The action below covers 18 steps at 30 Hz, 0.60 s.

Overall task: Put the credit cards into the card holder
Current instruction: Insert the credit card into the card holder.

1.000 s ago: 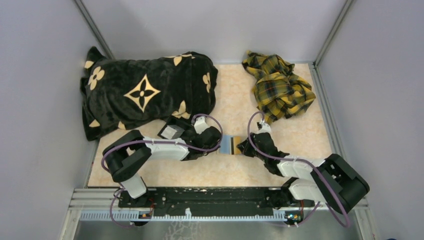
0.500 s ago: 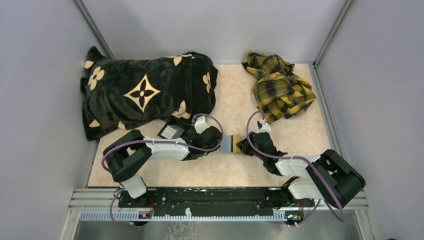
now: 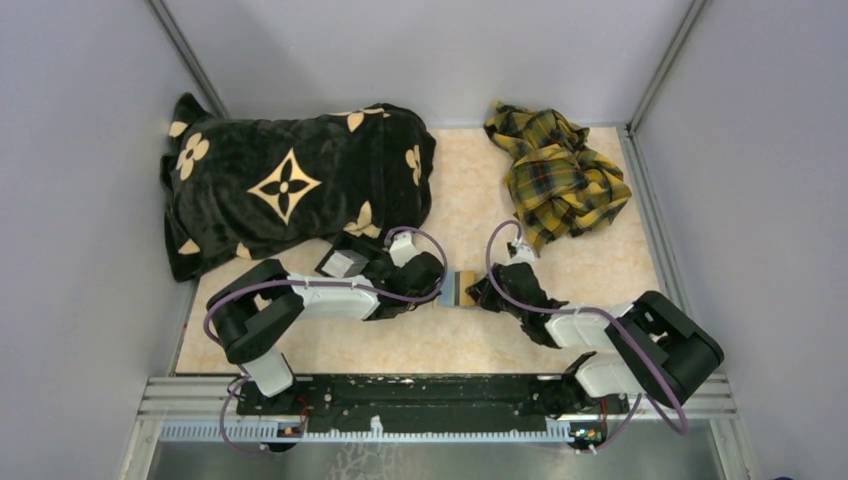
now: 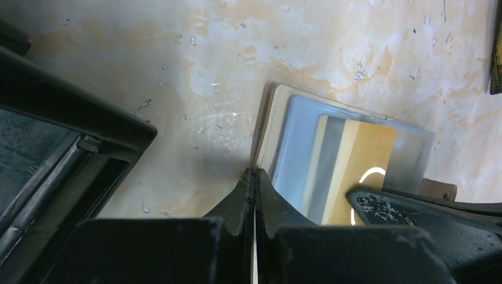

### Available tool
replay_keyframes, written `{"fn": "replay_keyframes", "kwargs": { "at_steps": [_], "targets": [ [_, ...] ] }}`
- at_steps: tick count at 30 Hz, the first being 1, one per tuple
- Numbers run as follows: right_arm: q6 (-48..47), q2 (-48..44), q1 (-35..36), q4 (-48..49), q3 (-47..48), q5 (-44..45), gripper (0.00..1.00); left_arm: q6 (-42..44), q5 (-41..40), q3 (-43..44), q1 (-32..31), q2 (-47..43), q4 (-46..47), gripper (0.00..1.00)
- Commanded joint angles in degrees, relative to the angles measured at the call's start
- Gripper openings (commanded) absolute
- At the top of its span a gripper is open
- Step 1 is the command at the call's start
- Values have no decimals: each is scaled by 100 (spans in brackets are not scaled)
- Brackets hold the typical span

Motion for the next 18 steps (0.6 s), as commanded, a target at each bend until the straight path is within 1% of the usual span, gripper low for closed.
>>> {"fn": "replay_keyframes", "kwargs": {
  "at_steps": [1,2,4,6,7,8,11,18],
  "targets": [
    [-167,403,266,-1176,227,-162,0,51,481,-213,-50,421,-555,0],
    [-174,460,303,-1278,303,-138,3,48,473,-216,-51,415,-563,0],
    [-175,519,379,-1440,384,-45,16,50,472,-219,-58,410,-563,0],
    [-174,530,429,-1611,453,39,35,50,466,-229,-58,407,-564,0],
    [-193,526,450,-1722,504,88,42,47,469,-243,-58,400,-562,0],
    [-217,520,479,-1853,555,142,47,47,465,-243,-57,394,-564,0],
    [-245,421,551,-2198,684,338,53,47,456,-257,-58,380,-572,0],
    [-317,259,628,-2954,944,700,56,6,405,-392,-58,189,-563,0]
  ]
}}
